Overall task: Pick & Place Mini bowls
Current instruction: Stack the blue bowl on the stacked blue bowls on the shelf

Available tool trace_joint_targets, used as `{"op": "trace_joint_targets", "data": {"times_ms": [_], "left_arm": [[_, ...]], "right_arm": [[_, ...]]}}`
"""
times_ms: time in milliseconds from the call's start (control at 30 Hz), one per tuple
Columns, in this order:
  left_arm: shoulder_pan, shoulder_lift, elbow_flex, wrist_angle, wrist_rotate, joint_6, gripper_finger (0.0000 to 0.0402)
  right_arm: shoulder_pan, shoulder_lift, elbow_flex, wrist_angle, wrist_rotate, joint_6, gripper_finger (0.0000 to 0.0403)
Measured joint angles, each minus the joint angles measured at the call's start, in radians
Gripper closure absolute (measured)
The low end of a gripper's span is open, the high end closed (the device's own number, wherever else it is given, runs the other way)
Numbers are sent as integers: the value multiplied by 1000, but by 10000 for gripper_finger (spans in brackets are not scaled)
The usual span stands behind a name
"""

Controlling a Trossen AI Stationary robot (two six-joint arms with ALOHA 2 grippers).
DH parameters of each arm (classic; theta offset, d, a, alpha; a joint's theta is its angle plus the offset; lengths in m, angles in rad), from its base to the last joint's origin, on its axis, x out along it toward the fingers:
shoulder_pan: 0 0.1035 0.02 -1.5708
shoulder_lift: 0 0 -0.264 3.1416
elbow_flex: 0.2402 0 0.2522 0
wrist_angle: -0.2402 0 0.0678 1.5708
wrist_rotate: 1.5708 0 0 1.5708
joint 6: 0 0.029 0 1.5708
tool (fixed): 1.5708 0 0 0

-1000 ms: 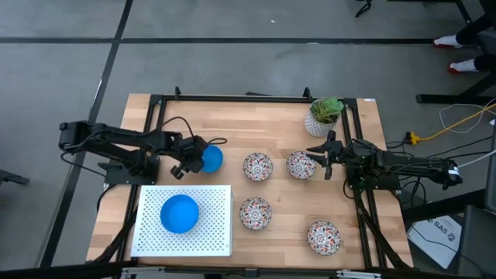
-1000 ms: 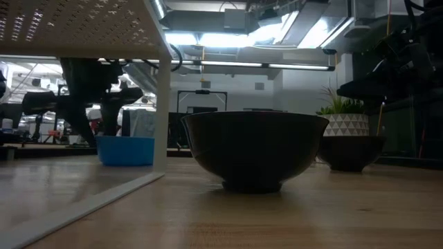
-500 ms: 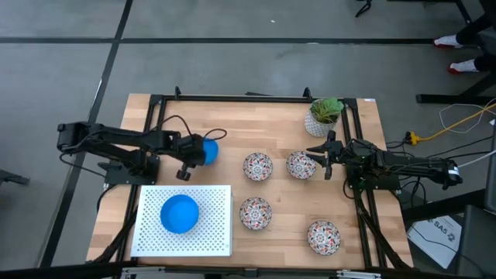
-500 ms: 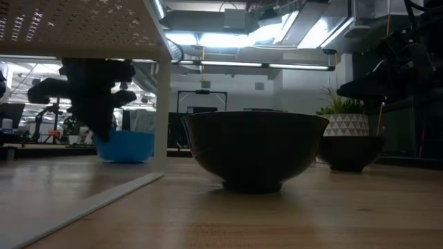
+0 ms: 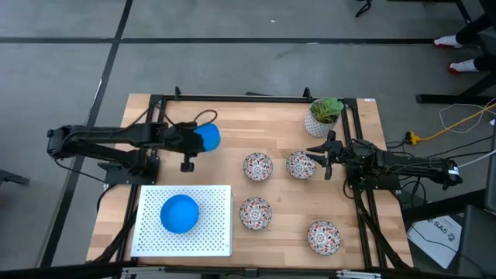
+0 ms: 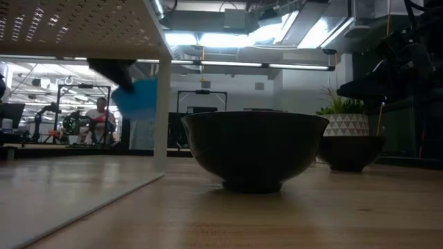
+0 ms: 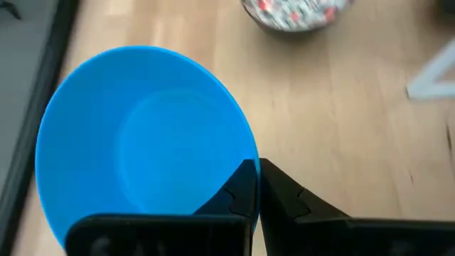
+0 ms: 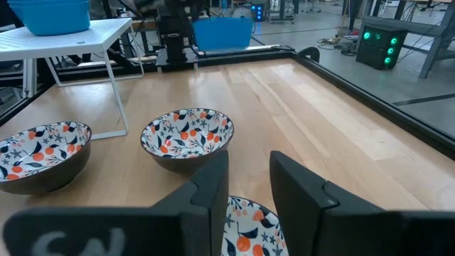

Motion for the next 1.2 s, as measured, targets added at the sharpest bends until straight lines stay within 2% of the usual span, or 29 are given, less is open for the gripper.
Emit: {"op": "trace_joint_targets", "data": {"times_ms": [333, 533, 700, 900, 1200], "left_arm": [[0, -14, 228, -54, -93, -39, 398], [-3, -14, 366, -61, -104, 31, 398], [-40, -28, 453, -134, -104, 81, 398], [-111, -81, 497, -196, -103, 62, 398], [-298, -195, 499, -234, -99, -42, 398]], "right_arm": [[0, 0, 0, 0, 0, 0, 299], [0, 0, 0, 0, 0, 0, 299], [0, 0, 0, 0, 0, 0, 299], [0, 0, 0, 0, 0, 0, 299], [0, 0, 0, 0, 0, 0, 299]]}}
